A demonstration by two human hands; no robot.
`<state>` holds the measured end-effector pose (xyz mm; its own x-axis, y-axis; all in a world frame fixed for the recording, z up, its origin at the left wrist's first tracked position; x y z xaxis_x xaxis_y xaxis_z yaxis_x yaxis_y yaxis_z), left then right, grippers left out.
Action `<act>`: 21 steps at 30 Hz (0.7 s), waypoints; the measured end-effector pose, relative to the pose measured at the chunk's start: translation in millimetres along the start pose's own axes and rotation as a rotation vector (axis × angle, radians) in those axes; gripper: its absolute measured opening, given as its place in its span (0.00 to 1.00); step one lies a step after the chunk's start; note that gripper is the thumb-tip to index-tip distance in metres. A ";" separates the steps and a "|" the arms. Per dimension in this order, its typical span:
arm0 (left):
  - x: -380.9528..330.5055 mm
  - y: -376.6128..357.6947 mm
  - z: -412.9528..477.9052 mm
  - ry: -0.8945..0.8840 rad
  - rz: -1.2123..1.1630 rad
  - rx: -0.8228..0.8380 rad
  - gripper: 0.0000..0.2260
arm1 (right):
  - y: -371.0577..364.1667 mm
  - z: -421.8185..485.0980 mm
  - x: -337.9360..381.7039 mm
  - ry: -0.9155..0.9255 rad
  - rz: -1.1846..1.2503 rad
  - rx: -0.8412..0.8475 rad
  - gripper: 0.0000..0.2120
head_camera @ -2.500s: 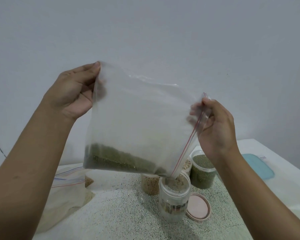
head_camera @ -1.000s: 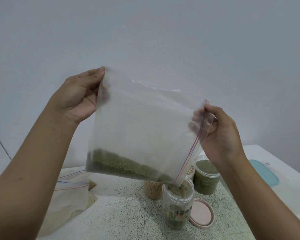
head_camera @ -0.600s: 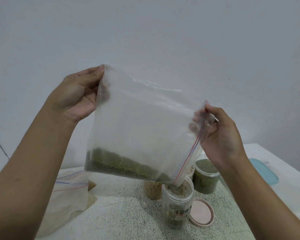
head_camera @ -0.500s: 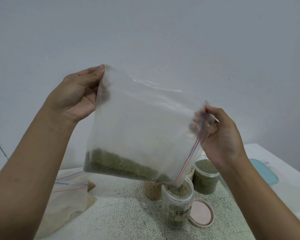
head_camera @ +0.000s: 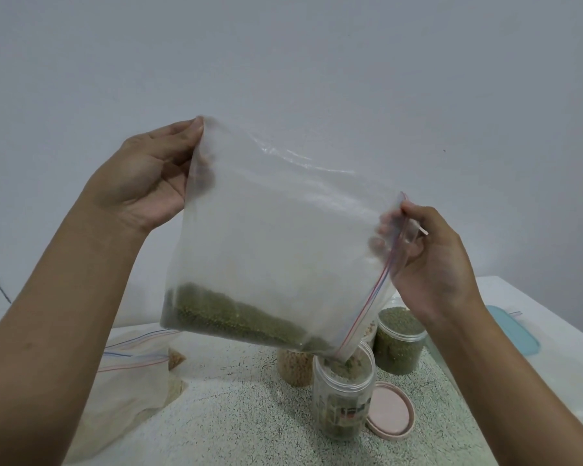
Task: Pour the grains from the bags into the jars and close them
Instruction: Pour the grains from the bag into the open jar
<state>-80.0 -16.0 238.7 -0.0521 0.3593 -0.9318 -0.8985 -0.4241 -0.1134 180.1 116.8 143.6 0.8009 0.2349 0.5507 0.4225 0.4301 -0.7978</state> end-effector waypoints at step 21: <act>-2.9 -7.6 -0.2 0.005 0.013 0.028 0.13 | -0.4 -0.8 2.4 0.010 0.019 -0.008 0.06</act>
<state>-72.9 -13.9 242.2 -0.0623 0.3500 -0.9347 -0.9095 -0.4055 -0.0912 182.2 116.5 145.0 0.8130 0.2340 0.5331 0.4105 0.4190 -0.8099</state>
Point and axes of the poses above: each hand's wrist, its own z-axis towards the middle knuckle, its own y-axis out of the back of the hand, x = y × z, the point moved 2 cm from there along z, towards the middle knuckle, and after that the axes turned 12 degrees about z, right-handed, at the moved point
